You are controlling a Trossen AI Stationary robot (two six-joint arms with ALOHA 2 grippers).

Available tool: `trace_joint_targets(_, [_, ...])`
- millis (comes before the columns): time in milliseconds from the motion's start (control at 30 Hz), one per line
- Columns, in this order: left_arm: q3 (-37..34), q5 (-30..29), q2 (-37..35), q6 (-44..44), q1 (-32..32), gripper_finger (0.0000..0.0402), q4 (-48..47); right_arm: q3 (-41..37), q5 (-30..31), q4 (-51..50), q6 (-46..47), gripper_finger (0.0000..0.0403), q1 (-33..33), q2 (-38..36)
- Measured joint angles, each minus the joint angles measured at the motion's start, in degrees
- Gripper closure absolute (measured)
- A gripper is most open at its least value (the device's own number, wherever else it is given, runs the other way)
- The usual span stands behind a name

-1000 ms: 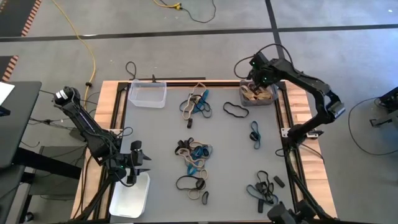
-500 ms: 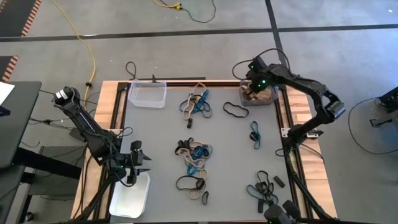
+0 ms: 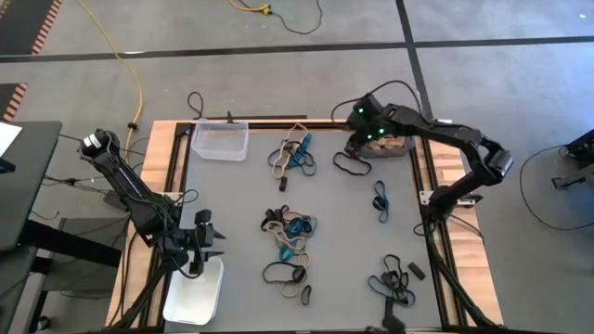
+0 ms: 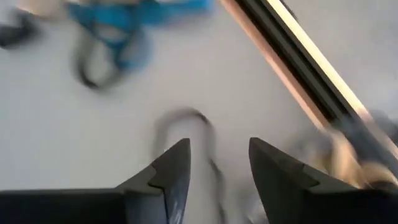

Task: Sort rubber bands into baskets
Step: Put the white rubber band into the black transparent bin

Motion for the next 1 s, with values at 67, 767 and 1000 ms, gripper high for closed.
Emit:
trace_joint_targets(67, [0.0,0.0,0.0,0.0,0.0,0.0196,0.0,0.0,-1.1,3.9,0.5,0.0204,3.0,0.0])
trace_joint_targets(767, [0.0,0.0,0.0,0.0,0.0,0.0196,0.1,0.2,-2.1,23.4,2.1,0.0223,21.0,6.1])
trace_joint_targets(1000, [0.0,0.0,0.0,0.0,0.0,0.0196,0.0,0.3,-8.6,23.4,2.6,0.0223,26.9,12.5])
